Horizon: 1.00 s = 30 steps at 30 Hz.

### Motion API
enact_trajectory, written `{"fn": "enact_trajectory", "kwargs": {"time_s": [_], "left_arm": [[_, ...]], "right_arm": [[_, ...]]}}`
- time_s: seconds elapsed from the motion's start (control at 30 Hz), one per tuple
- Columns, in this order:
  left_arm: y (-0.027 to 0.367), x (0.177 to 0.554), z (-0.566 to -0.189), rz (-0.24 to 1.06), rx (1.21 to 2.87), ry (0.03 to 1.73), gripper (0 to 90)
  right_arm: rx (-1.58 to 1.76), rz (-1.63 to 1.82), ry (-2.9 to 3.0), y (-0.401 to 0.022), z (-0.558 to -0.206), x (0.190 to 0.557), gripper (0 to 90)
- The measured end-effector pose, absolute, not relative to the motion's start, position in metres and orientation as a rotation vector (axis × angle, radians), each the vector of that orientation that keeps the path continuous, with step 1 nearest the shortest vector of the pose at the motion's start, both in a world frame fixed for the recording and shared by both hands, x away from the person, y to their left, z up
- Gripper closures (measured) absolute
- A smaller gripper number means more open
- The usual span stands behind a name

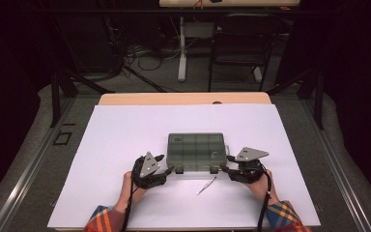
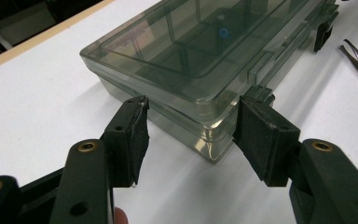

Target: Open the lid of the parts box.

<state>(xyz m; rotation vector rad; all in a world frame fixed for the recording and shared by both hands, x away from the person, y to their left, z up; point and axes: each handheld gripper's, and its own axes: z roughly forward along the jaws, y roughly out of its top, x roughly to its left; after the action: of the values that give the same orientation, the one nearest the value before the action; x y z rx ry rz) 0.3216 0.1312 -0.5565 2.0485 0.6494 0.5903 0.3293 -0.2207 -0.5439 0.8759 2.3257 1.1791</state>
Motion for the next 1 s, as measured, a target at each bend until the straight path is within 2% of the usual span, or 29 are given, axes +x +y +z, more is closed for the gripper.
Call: {"fn": "enact_trajectory", "kwargs": {"time_s": [0.53, 1.0], "left_arm": [[0.1262, 0.3162, -0.5572, 0.646, 2.016, 0.618, 49.2], [0.1264, 0.3156, -0.5571, 0.653, 1.997, 0.615, 49.7]], "right_arm": [[0.863, 1.199, 2.309, -0.2222, -0.5428, 0.3290, 54.5], [0.856, 1.218, 2.296, -0.2239, -0.5420, 0.3282, 55.8]]}}
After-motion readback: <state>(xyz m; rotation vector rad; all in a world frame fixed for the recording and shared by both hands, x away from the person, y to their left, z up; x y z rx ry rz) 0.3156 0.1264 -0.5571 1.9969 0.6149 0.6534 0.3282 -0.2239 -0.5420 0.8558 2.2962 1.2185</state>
